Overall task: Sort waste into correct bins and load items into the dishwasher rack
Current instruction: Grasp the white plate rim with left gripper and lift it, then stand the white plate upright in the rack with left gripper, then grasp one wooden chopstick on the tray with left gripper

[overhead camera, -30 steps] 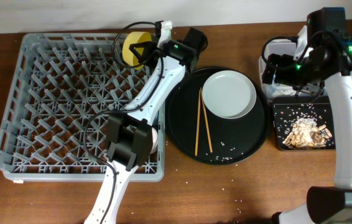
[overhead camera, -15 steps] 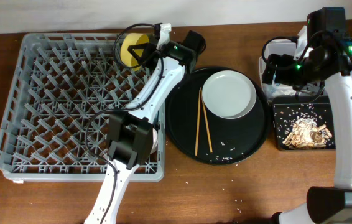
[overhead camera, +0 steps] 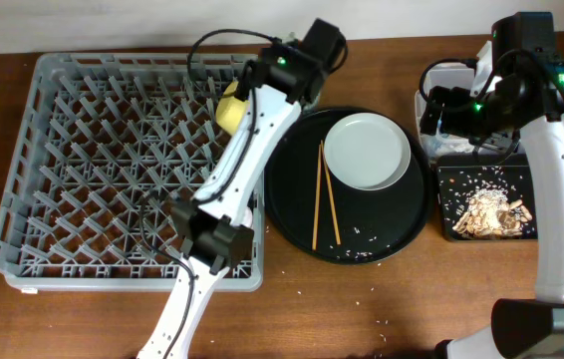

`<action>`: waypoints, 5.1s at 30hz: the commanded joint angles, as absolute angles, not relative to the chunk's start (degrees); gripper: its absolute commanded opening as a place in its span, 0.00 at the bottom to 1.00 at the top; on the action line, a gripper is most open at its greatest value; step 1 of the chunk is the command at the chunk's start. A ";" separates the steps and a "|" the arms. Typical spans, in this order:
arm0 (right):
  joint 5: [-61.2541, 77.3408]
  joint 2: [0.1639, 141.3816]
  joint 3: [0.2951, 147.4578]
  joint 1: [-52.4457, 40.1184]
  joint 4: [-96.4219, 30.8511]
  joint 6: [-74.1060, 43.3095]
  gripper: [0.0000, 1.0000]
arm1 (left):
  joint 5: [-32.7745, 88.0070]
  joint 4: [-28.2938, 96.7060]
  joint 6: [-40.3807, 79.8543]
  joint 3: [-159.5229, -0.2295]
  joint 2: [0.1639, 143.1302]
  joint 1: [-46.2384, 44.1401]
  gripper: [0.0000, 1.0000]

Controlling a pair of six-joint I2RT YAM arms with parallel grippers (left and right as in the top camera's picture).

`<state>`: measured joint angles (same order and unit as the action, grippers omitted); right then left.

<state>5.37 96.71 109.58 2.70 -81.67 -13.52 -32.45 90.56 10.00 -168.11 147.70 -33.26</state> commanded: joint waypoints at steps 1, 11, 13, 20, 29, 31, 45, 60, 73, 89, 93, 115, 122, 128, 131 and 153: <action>4.43 96.90 109.38 2.66 -81.65 -13.74 0.98 | -7.07 91.79 9.93 -177.97 147.74 -33.12 0.86; 4.43 96.90 109.38 2.66 -81.65 -13.74 0.98 | 8.36 84.42 10.00 -177.84 158.39 -33.12 0.84; 4.43 96.90 109.38 2.66 -81.65 -13.74 0.98 | 8.32 82.28 9.98 -177.84 161.58 -33.12 0.82; 4.43 96.90 109.38 2.66 -81.65 -13.74 0.98 | 7.92 77.08 10.00 -177.77 169.73 -33.26 0.57; 4.43 96.90 109.38 2.66 -81.65 -13.74 0.99 | 7.92 76.71 10.00 -177.18 172.07 -34.26 0.18; 4.43 96.90 109.38 2.66 -81.65 -13.74 0.99 | 7.90 76.71 9.98 -177.18 172.07 -34.46 0.13; 4.43 96.90 109.38 2.66 -81.65 -13.74 0.98 | -2.90 82.81 10.72 -179.89 154.43 -33.21 0.01; 4.43 96.90 109.38 2.66 -81.65 -13.74 0.99 | -45.04 88.12 -7.46 -176.68 135.83 -16.32 0.00; 4.43 96.90 109.38 2.66 -81.65 -13.74 0.99 | -50.13 69.17 -13.80 -150.10 136.00 -13.61 0.00; 4.43 96.90 109.38 2.66 -81.65 -13.74 0.98 | -26.11 68.20 -13.76 -144.57 135.94 -14.33 0.21; 4.43 96.90 109.38 2.66 -81.65 -13.74 0.98 | -26.11 71.16 -13.32 -144.59 135.22 -15.05 0.21; 4.43 96.90 109.38 2.66 -81.65 -13.74 0.98 | 11.33 86.26 -1.37 -167.02 134.28 -20.78 0.55; 4.43 96.90 109.38 2.66 -81.65 -13.74 0.99 | 10.02 77.65 2.39 -139.57 134.34 -31.31 0.49; 4.43 96.90 109.38 2.66 -81.65 -13.74 0.99 | 7.62 63.59 2.35 -119.13 134.34 -32.60 0.49; 4.43 96.90 109.38 2.66 -81.65 -13.74 0.98 | 7.14 60.38 2.35 -114.74 134.37 -32.64 0.49; 4.43 96.90 109.38 2.66 -81.65 -13.74 0.98 | -0.82 63.33 -7.35 -117.16 138.72 -38.35 0.44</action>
